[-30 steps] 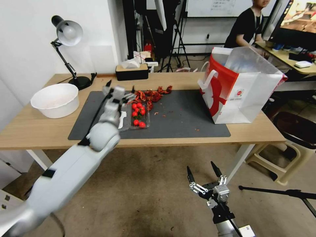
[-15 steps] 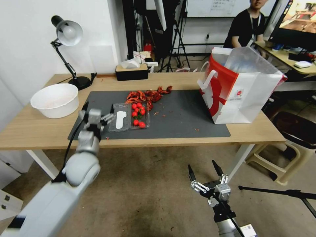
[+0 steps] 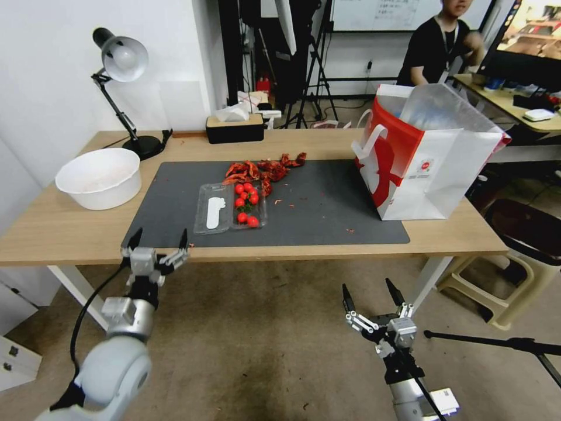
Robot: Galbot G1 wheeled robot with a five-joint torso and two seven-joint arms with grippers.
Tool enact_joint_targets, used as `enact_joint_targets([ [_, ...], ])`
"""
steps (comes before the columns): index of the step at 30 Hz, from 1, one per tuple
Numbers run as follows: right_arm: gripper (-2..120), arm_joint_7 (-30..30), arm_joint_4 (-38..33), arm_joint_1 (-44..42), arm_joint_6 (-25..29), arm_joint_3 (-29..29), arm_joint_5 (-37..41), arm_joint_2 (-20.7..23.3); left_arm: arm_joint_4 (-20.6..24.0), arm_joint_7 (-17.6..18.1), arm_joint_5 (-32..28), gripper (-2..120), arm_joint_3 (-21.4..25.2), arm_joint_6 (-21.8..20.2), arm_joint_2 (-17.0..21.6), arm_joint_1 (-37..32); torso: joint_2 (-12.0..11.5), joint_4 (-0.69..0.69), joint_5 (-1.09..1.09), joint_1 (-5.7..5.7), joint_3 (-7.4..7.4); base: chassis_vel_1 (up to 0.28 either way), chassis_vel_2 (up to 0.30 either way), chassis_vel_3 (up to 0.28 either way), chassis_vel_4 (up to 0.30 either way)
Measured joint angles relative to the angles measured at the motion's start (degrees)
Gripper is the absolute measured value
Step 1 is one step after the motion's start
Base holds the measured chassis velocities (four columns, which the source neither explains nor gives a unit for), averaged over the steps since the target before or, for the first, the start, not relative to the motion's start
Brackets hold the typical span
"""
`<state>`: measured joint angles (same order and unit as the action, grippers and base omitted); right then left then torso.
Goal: Pick up the trash from the table and place it into the takeout bag.
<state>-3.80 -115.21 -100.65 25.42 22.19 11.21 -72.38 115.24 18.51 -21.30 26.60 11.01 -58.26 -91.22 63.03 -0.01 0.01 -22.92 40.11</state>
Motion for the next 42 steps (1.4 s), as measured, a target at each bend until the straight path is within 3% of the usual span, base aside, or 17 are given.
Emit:
enact_joint_targets([
  [6,100,-0.22,-0.06,0.62,-0.34,-0.05,-0.2,0.05,-0.31,-1.05,-0.45,100,1.58,3.81,-1.6,-5.52,0.0,0.01,0.0,0.0,0.0,0.0,0.0,0.0,0.0],
  [12,100,-0.46,-0.02,1.3,-0.92,-0.01,-0.3,0.03,-0.7,-2.03,-0.58,100,1.75,4.73,-3.68,-6.26,0.0,0.0,0.0,0.0,0.0,0.0,0.0,0.0,0.0],
  [42,100,-0.62,0.02,3.17,-2.0,1.83,0.98,1.2,-2.14,-2.69,0.5,100,1.09,5.19,-4.61,-5.07,0.0,0.0,0.0,0.0,0.0,0.0,0.0,0.0,0.0],
])
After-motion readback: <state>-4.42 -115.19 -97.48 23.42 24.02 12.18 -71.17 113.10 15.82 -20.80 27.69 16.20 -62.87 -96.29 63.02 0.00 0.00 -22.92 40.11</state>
